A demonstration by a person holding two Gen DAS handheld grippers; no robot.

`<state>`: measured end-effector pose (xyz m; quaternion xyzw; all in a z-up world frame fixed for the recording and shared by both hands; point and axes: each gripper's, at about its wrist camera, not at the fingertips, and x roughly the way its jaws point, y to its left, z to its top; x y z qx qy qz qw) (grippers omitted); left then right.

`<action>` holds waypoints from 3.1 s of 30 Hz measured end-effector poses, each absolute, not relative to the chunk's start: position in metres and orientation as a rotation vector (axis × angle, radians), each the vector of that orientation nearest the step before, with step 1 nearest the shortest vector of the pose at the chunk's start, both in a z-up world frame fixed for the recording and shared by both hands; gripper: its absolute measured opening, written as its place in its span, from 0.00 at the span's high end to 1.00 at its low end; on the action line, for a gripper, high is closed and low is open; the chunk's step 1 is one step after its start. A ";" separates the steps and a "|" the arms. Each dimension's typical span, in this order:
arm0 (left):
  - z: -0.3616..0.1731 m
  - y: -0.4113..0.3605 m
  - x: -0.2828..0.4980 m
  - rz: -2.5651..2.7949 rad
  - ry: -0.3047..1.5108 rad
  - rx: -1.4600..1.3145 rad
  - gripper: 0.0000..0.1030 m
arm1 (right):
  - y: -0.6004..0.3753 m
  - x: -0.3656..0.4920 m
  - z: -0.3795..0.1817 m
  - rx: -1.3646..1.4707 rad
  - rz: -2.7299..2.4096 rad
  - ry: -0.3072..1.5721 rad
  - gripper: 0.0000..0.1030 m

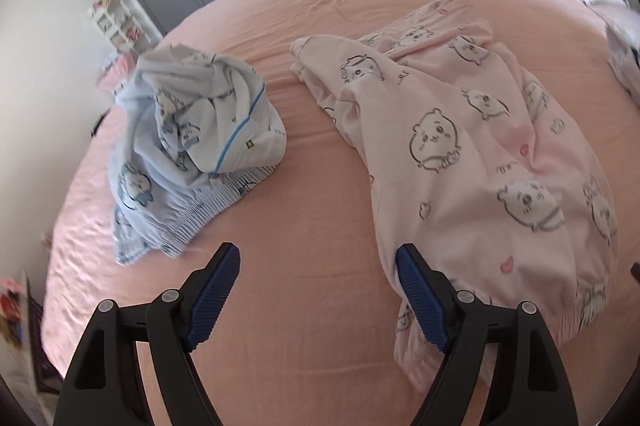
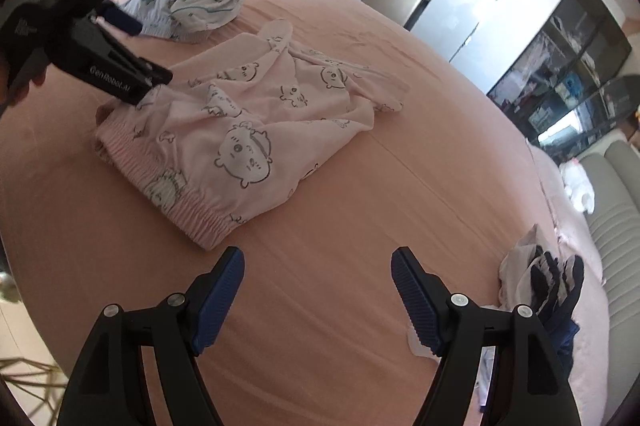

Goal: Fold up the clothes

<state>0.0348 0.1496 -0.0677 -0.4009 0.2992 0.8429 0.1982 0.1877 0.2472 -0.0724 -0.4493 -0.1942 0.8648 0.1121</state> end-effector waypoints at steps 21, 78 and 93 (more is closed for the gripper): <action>-0.086 0.122 0.092 2.057 1.367 -0.771 0.17 | 0.182 0.182 -0.121 -1.100 2.367 -1.529 0.24; -0.083 0.180 0.125 1.856 1.080 -0.381 0.82 | 0.180 0.167 -0.134 -0.916 2.333 -1.880 0.17; -0.057 0.178 0.076 1.909 0.816 -0.579 0.82 | 0.179 0.165 -0.138 -0.916 2.347 -1.926 0.14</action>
